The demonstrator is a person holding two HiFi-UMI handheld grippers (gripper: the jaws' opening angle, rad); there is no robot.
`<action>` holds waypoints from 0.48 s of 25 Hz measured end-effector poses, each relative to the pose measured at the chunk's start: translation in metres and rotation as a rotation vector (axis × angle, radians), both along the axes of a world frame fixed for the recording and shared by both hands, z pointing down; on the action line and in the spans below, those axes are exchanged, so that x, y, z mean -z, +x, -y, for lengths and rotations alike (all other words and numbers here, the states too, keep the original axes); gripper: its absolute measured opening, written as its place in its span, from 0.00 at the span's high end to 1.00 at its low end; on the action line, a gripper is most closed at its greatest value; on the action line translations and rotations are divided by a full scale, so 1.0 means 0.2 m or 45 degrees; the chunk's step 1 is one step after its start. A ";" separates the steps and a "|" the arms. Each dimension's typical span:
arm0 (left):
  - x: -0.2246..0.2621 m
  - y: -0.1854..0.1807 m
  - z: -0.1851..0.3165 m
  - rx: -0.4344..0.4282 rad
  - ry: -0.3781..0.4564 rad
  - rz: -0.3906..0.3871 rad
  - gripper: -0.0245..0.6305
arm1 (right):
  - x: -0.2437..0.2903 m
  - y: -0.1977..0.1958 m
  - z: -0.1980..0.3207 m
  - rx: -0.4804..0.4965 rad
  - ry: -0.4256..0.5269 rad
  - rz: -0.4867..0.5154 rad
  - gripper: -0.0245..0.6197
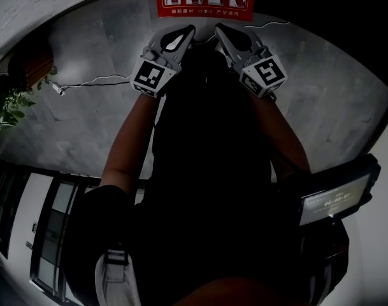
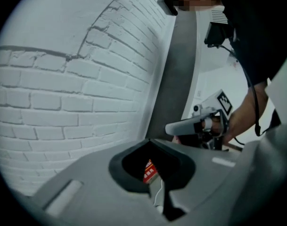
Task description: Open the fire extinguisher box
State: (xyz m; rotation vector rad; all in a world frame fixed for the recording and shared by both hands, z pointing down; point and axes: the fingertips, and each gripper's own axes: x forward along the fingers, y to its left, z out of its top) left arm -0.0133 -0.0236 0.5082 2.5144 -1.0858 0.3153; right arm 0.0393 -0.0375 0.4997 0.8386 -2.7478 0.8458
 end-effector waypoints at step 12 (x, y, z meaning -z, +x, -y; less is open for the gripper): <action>-0.53 0.13 0.04 0.032 -0.158 -0.021 0.96 | -0.57 0.11 0.05 -0.225 -0.321 0.043 0.95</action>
